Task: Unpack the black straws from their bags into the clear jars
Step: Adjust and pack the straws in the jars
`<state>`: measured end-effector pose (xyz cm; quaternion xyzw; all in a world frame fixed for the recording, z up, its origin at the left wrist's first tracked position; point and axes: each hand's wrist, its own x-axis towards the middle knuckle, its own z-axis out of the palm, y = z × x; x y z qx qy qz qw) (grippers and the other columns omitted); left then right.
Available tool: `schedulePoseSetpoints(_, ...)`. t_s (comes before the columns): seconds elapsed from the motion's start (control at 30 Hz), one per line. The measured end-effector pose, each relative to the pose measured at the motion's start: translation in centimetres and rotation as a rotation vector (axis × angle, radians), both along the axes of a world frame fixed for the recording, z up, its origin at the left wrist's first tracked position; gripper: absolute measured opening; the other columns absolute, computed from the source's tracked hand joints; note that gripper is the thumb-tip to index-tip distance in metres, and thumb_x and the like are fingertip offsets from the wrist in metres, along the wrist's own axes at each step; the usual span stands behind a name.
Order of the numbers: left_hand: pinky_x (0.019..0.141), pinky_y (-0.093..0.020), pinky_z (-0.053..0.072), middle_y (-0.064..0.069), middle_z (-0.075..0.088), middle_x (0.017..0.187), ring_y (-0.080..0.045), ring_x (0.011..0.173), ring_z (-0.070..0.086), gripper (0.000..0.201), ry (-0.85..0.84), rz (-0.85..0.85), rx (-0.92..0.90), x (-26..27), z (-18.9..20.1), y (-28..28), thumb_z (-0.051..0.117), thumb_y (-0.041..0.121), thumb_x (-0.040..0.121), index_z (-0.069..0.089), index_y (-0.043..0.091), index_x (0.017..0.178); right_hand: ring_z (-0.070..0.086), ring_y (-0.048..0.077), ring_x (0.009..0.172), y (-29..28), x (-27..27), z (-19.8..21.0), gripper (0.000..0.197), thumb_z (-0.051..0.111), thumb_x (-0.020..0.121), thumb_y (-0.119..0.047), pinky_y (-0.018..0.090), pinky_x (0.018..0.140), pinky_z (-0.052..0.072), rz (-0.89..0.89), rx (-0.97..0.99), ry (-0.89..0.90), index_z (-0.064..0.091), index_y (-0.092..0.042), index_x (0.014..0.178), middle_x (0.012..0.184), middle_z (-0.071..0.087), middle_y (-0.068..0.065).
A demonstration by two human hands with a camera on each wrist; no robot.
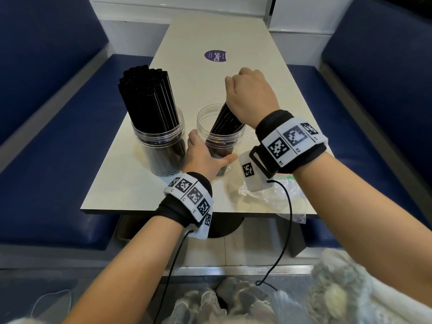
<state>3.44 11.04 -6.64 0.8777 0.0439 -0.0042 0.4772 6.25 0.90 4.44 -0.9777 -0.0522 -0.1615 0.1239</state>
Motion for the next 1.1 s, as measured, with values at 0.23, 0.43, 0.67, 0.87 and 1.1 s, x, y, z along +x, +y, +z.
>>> schedulePoseSetpoints(0.23, 0.111, -0.038, 0.034, -0.013, 0.033, 0.147, -0.026, 0.134, 0.036, 0.11, 0.009, -0.003, 0.01, -0.1, 0.2, 0.1, 0.084, 0.036, 0.062, 0.016, 0.004, 0.142, 0.046, 0.033, 0.113, -0.1, -0.1, 0.3, 0.047, 0.02, 0.1, -0.023, 0.039, 0.093, 0.037, 0.013, -0.02, 0.008, 0.06, 0.002, 0.099, 0.116, 0.058, 0.016)
schedulePoseSetpoints(0.43, 0.109, -0.038, 0.035, -0.013, 0.032, 0.147, -0.028, 0.134, 0.038, 0.111, 0.007, 0.002, 0.013, -0.3, 0.4, 0.0, 0.083, 0.038, 0.062, 0.015, 0.005, 0.143, 0.048, 0.033, 0.11, 0.0, -0.2, 0.4, 0.041, 0.022, 0.099, -0.019, 0.037, 0.093, 0.037, 0.025, 0.003, -0.02, 0.056, 0.0, 0.086, 0.111, 0.06, 0.015)
schedulePoseSetpoints(0.67, 0.11, -0.039, 0.034, -0.017, 0.033, 0.147, -0.029, 0.136, 0.035, 0.112, 0.045, 0.003, -0.002, -0.8, 1.0, 0.0, 0.081, 0.039, 0.065, 0.011, 0.004, 0.145, 0.05, 0.035, 0.108, -0.1, -0.4, 0.2, 0.039, 0.023, 0.098, -0.016, 0.041, 0.091, 0.043, 0.018, 0.011, 0.026, 0.057, 0.003, 0.095, 0.112, 0.059, 0.017)
schedulePoseSetpoints(0.87, 0.105, -0.036, 0.037, -0.019, 0.043, 0.142, -0.027, 0.134, 0.039, 0.113, 0.048, -0.024, 0.0, -2.0, 1.9, 1.0, 0.079, 0.047, 0.066, 0.014, 0.003, 0.147, 0.05, 0.031, 0.109, 0.0, -0.3, 0.4, 0.033, 0.022, 0.098, -0.019, 0.039, 0.092, 0.041, 0.014, 0.027, 0.044, 0.046, -0.006, 0.079, 0.109, 0.059, 0.014)
schedulePoseSetpoints(1.1, 0.089, -0.031, 0.05, -0.005, 0.061, 0.116, -0.018, 0.103, 0.059, 0.081, -0.129, 0.004, 0.076, -5.3, 4.1, 4.8, 0.076, 0.04, 0.073, 0.036, 0.014, 0.138, 0.048, 0.027, 0.117, 0.6, -2.9, 3.7, 0.041, 0.023, 0.094, -0.025, 0.042, 0.102, 0.038, 0.097, 0.105, -0.019, 0.056, -0.002, 0.099, 0.114, 0.058, 0.008)
